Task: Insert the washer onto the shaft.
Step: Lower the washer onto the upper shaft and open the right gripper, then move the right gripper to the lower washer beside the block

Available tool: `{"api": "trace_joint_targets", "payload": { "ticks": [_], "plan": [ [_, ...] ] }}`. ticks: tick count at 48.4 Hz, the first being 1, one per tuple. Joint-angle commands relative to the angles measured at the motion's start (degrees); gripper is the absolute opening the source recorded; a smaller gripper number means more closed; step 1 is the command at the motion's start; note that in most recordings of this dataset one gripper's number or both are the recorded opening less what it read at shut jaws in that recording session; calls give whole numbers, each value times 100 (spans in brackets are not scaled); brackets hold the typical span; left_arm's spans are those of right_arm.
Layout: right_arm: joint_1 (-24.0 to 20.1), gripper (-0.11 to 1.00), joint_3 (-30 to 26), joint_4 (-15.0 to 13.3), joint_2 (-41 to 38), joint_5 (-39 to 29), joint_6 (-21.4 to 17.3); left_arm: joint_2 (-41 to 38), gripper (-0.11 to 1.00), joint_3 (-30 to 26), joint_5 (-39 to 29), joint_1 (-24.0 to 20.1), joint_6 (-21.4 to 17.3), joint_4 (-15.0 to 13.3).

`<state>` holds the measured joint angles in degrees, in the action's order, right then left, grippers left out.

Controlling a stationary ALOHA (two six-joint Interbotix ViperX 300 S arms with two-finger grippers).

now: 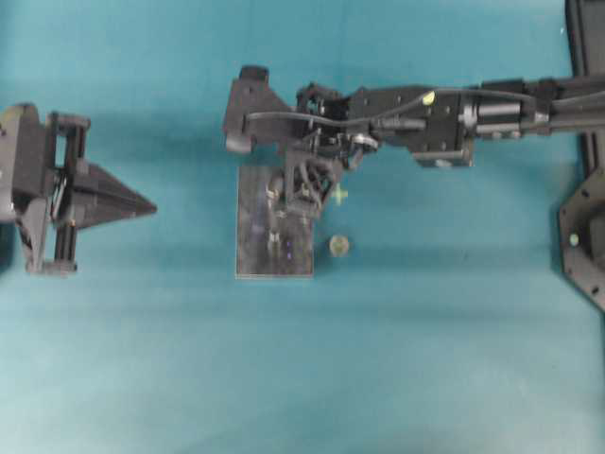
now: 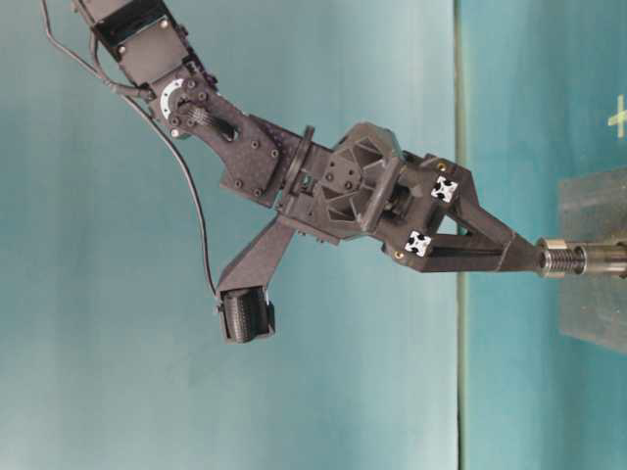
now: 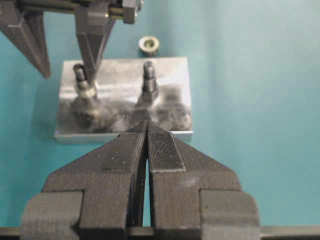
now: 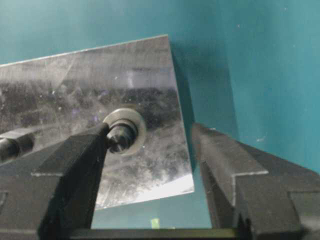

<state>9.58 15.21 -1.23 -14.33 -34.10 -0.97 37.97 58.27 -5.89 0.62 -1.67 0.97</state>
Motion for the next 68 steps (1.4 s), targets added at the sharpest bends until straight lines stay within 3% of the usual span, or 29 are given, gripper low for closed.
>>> {"api": "trace_joint_targets", "payload": {
  "ticks": [1, 9, 17, 34, 68],
  "plan": [
    [-132, 63, -105, -9, 237, -176, -18, 26, 0, -62, 44, 9, 18, 18],
    [-519, 62, 141, 35, 571, -457, -44, 26, 0, -53, 53, 9, 18, 18],
    [-606, 63, 633, 132, 932, -431, -97, 35, 0, -26, 53, 9, 18, 18],
    [-817, 68, 1556, 545, 1002, 352, -79, 35, 0, -53, 53, 9, 18, 18],
    [-993, 69, 1696, 545, 562, 580, -97, 9, 0, -53, 53, 9, 26, 9]
  ]
}}
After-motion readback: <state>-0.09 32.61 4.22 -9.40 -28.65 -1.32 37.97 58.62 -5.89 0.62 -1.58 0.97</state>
